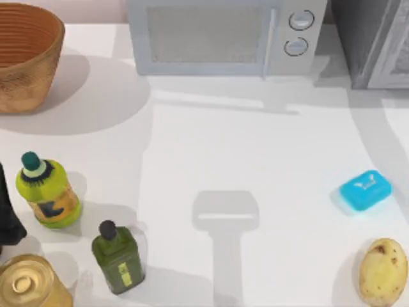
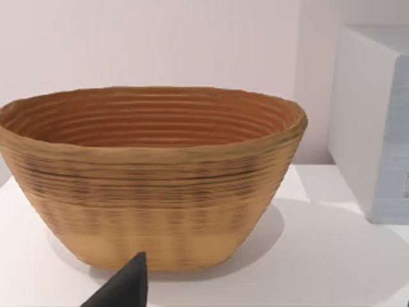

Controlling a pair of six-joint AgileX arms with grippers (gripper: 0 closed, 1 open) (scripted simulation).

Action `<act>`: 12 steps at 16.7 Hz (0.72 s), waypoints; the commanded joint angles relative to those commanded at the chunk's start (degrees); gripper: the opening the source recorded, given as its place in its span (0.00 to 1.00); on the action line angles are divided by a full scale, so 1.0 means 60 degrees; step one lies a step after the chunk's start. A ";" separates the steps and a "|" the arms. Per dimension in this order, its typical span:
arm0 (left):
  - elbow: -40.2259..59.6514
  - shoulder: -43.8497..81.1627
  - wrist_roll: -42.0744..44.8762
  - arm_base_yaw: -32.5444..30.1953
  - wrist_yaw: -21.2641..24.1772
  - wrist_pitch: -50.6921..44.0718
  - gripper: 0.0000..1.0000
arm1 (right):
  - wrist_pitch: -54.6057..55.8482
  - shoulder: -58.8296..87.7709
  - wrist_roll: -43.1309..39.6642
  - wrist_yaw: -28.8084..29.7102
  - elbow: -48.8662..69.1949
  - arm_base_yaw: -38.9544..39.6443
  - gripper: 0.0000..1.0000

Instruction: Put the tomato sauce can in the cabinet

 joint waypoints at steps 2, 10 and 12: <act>0.0000 0.0000 0.0000 0.0000 0.0000 0.0000 1.00 | -0.0100 0.0256 -0.0005 0.0041 0.0344 0.0035 0.00; 0.0000 0.0000 0.0000 0.0000 0.0000 0.0000 1.00 | -0.0010 0.0621 0.0013 -0.0052 0.0690 -0.0095 0.00; 0.0000 0.0000 0.0000 0.0000 0.0000 0.0000 1.00 | 0.0100 0.1372 0.0012 -0.0168 0.1401 -0.0224 0.00</act>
